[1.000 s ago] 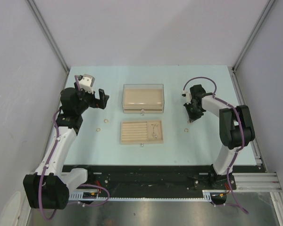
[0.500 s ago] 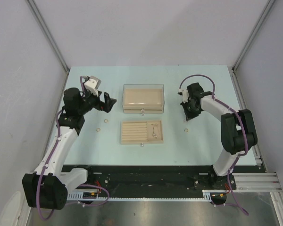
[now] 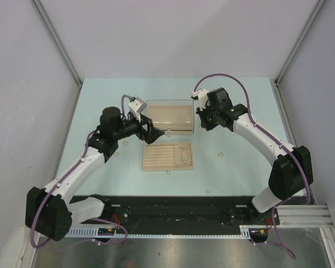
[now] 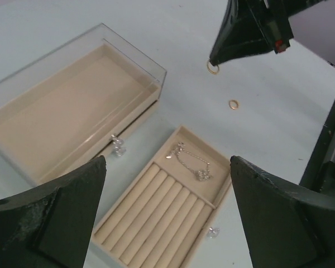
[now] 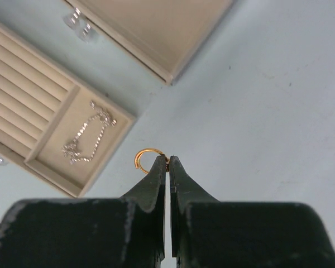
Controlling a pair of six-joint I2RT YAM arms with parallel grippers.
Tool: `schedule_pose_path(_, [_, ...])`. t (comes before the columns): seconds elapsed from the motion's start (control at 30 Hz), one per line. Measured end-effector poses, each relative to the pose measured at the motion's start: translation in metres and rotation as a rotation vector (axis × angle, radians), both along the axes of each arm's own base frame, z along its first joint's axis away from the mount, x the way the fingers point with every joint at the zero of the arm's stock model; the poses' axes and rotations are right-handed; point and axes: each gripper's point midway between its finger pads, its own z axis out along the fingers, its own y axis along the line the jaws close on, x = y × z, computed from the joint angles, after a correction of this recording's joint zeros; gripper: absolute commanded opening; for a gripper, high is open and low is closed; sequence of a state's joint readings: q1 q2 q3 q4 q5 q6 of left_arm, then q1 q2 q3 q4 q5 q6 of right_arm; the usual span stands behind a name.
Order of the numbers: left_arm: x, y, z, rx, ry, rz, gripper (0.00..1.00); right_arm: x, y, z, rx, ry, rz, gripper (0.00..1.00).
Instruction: Organize the mixed jewelry
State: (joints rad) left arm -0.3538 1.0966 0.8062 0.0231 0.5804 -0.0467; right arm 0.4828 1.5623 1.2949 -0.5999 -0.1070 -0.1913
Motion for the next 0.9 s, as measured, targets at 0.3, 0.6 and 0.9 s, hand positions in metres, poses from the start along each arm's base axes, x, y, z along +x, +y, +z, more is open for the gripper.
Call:
schedule_pose_path(0.3, [0.0,-0.052,-0.004,-0.031,0.097,-0.102,0.9,0.016,0.056,0.08,0.131,-0.192,0.08,0.0])
schedule_pose_path(0.6, [0.027,-0.068,0.011,-0.118,0.118,-0.025,0.76,0.017,0.069,0.097,0.168,-0.224,0.043,0.0])
schedule_pose_path(0.9, [0.043,-0.078,0.012,-0.195,0.189,0.022,0.7,0.016,0.073,0.099,0.161,-0.238,-0.005,0.0])
